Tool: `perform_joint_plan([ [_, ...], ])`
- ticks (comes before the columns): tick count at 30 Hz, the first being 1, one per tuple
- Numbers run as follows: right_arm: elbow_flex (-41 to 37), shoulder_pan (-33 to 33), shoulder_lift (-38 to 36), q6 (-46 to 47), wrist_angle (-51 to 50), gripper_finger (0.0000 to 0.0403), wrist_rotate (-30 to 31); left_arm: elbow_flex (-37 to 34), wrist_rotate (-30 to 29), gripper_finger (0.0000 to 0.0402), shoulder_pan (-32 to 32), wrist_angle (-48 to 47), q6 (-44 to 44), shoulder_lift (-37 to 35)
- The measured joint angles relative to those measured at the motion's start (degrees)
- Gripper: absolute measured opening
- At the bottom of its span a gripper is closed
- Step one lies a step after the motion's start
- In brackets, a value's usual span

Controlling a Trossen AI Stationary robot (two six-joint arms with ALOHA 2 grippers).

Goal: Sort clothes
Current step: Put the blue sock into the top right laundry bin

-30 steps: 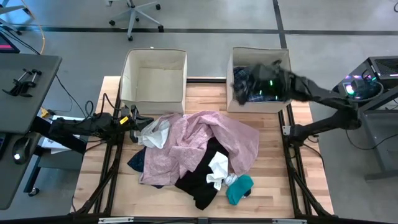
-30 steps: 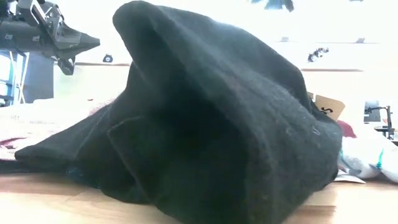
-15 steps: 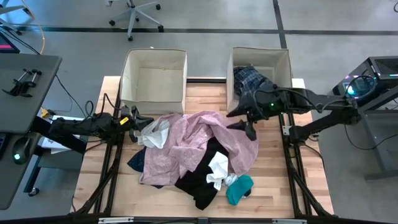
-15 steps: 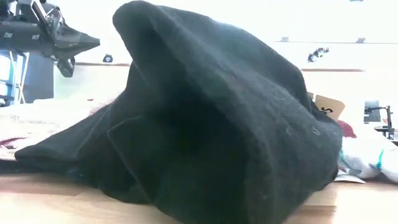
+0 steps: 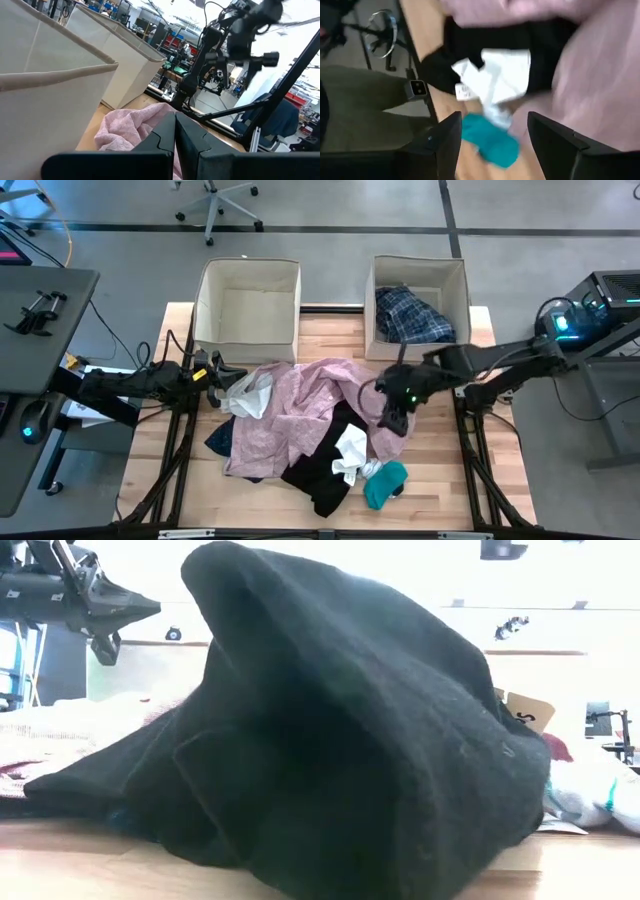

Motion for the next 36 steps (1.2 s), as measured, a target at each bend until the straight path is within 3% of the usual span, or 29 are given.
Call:
perform_joint_plan([
  [3,0.0,4.2,3.1,5.8,0.3,0.0212,0.1,0.0,0.0,0.0,0.0,0.0,0.0,0.0],
  [9,0.0,13.1,10.5,6.4,0.7,0.0212,-0.2,0.0,0.0,0.0,0.0,-0.1,0.0,0.0],
  [14,-0.3,18.6,17.5,3.9,1.5,0.0212,0.4,0.0,0.0,0.0,0.0,-0.1,0.0,0.0],
  [19,-4.9,22.9,22.0,-2.0,10.4,0.0212,0.7,0.0,0.0,0.0,0.0,-0.2,-0.2,0.0],
  [29,-16.4,27.7,23.5,5.8,18.5,0.021,6.7,0.0,-0.2,0.0,0.0,-0.6,-1.5,0.0],
  [36,-14.0,27.6,21.8,8.5,15.6,0.0165,1.9,0.0,-0.3,0.0,0.0,-1.2,-4.6,0.0],
])
